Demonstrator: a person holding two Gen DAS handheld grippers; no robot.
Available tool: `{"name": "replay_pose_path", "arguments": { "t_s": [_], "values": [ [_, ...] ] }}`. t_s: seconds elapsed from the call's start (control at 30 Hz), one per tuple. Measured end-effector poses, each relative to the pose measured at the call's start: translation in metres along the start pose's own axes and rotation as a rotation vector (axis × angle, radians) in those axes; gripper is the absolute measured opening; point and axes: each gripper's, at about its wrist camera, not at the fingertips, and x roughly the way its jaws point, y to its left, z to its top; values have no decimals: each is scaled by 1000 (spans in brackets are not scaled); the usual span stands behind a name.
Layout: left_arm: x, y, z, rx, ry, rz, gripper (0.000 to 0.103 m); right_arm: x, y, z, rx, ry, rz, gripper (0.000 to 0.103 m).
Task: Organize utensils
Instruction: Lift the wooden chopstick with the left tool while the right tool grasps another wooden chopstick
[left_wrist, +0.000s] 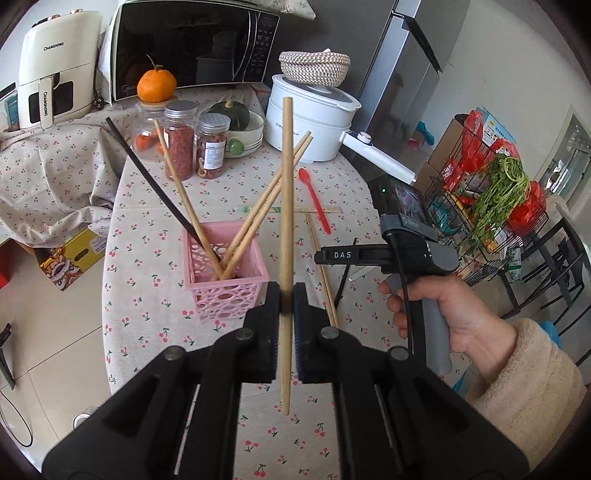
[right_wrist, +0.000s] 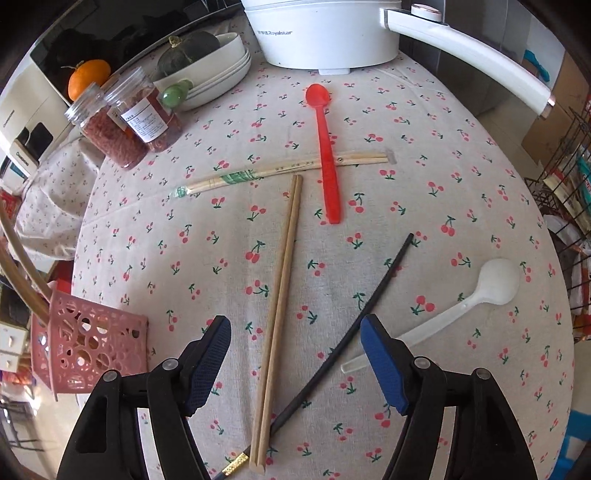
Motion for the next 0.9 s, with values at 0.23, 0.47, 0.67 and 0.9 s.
{"name": "replay_pose_path", "arguments": {
  "t_s": [0.23,0.47,0.67,0.9],
  "values": [
    [-7,18,1,-33,-7,6,8,23,19,8,-43,5,-109,49],
    [-17,30,5,-70,-36,17,8,23,15,13,-42,3,-75,10],
    [-34,40,15,-104,-143,16,8,-11,1,13,32,-89,70,9],
    [-50,47,30,-150,-346,47,8,-72,11,2,-2,-252,176,9]
  ]
}}
